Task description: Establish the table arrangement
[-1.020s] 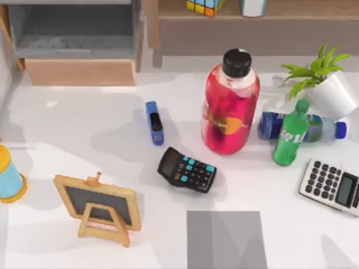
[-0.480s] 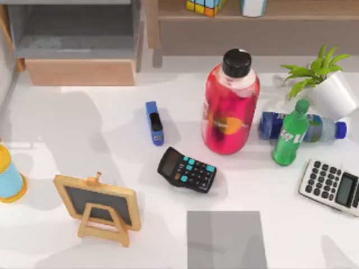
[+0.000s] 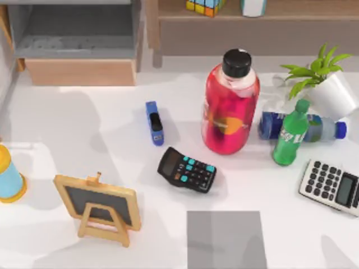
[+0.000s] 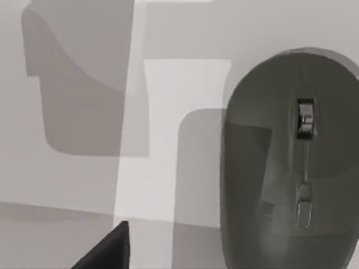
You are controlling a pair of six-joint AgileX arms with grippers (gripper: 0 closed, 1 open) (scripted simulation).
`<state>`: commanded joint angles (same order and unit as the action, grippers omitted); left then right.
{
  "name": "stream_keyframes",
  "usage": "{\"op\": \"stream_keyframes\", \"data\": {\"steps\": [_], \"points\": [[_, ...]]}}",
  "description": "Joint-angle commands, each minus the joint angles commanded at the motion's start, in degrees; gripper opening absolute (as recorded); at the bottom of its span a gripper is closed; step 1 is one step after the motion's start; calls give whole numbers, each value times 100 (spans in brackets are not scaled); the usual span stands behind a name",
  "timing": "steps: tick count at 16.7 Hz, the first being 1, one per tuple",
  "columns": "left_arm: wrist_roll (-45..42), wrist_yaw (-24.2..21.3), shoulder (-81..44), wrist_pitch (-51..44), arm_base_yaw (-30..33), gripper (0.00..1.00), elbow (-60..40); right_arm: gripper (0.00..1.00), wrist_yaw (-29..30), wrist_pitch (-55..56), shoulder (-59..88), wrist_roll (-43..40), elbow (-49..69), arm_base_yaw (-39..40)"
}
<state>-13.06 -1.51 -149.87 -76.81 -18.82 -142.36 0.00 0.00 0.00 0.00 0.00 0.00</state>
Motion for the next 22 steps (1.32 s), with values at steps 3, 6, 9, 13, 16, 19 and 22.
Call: {"op": "stream_keyframes", "data": {"steps": [3,6,9,13,16,19,22], "points": [[-30,-1,4,179,-26,100,183,100,0,0,0,0,0,0],[-37,-10,3,360,-27,100,356,100,0,0,0,0,0,0],[-24,-7,22,461,-19,100,466,100,0,0,0,0,0,0],[3,-4,4,547,0,100,506,100,0,0,0,0,0,0],[11,-6,-55,581,27,100,514,100,0,0,0,0,0,0],[11,-6,-55,581,27,92,514,100,0,0,0,0,0,0],[11,-6,-55,581,27,70,514,100,0,0,0,0,0,0]]}}
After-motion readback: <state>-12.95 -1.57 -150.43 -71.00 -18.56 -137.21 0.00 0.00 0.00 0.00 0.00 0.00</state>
